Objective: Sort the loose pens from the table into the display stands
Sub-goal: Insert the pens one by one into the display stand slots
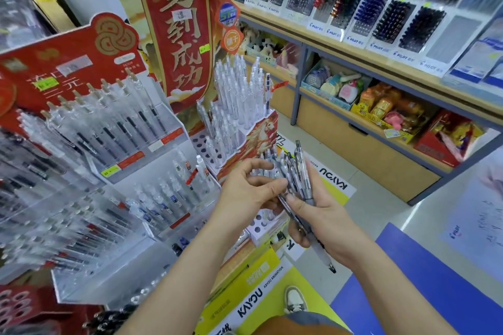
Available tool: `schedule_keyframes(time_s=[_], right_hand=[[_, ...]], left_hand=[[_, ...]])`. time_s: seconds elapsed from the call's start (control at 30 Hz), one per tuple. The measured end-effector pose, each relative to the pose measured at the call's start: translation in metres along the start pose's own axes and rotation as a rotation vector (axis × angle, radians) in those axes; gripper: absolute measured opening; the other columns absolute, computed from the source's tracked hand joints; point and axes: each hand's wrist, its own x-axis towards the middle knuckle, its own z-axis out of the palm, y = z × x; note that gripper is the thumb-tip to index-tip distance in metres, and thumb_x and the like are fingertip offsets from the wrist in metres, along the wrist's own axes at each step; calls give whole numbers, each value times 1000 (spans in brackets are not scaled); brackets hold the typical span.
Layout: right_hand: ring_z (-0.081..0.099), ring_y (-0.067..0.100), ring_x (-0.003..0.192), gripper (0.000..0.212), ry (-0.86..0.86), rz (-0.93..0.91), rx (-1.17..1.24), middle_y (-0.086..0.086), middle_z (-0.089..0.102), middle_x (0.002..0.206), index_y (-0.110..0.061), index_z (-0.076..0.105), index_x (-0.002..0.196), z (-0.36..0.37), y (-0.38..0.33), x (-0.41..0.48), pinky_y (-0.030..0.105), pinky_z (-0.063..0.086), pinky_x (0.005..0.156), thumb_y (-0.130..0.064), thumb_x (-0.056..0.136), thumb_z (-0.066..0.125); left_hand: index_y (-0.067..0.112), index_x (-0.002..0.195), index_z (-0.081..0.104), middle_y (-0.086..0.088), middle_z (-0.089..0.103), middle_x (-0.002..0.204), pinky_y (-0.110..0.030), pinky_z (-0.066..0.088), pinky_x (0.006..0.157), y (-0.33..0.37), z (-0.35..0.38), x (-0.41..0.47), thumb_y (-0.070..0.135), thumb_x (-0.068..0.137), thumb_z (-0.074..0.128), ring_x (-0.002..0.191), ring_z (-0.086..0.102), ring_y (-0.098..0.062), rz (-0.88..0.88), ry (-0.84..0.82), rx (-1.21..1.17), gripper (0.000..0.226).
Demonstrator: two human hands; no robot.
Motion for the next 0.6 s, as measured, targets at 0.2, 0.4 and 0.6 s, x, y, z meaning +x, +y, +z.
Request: schedule_keyframes(time_s=[0.2,0.4,0.6], right_hand=[[49,20,47,80,-28,-77,-208,31,58,109,-78,17,130,10,-10,-5,31,39,44,-8,102,45],[44,19,40,55,16,-72,-187,18,59,75,-63,25,139,14,-5,-1,28,37,42,-42,94,48],[39,14,38,10,4,-1,-209,2,51,67,-19,53,109,21,-4,0,23,29,40,-22,103,45]], left_hand=[[17,104,65,1,64,65,-21,38,39,0,-3,4,18,86,69,43,47,-11,-32,-88,43,19],[15,73,66,0,59,58,-20,41,42,3,-8,2,20,77,74,44,49,-12,6,-113,32,11],[7,92,66,-4,64,64,-20,47,45,16,-22,-3,8,75,77,44,54,-13,65,54,-62,20]])
